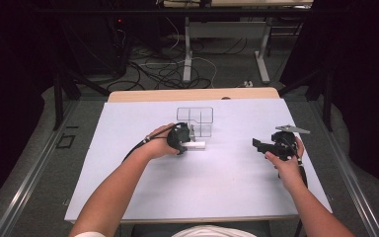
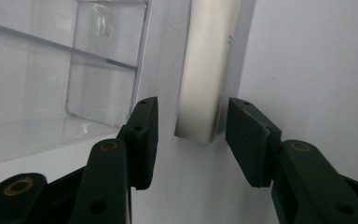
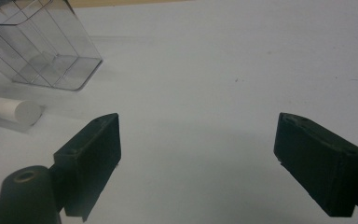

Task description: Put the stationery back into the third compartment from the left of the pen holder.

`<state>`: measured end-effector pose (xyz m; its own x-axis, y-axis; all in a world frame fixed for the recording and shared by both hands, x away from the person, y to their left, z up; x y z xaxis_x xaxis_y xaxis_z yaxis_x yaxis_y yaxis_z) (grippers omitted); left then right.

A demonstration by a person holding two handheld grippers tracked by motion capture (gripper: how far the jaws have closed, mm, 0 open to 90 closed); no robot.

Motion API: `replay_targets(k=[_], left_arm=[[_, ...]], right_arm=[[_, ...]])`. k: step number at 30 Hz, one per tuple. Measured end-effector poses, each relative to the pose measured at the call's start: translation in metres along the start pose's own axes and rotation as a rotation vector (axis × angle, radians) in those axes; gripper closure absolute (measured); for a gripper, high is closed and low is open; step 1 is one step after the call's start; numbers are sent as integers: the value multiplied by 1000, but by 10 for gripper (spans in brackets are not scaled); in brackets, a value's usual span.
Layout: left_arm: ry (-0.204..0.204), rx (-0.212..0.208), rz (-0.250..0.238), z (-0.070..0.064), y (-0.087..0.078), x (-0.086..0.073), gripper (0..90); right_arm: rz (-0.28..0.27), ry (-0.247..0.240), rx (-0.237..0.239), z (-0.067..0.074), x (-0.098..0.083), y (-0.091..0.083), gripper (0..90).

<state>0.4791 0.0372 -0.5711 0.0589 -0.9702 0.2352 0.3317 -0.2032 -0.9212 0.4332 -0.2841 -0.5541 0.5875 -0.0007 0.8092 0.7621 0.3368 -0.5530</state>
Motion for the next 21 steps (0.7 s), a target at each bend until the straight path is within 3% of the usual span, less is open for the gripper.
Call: replay_targets(k=[21], left_arm=[[29,-20,14,-5,4,3,634]], right_arm=[[3,-1,0,-1,-1,1,141]])
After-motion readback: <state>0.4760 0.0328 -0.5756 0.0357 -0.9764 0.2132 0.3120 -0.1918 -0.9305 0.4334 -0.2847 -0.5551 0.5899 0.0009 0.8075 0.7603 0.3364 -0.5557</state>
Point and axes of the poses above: each handheld gripper's, and its own axes: y roughly forward along the jaws, x roughly out of its top, z roughly to its left, the point moved 5 cm from there along y, roughly forward along the jaws, and after that the axes turned 1 degree about z, right-handed, at the moved point
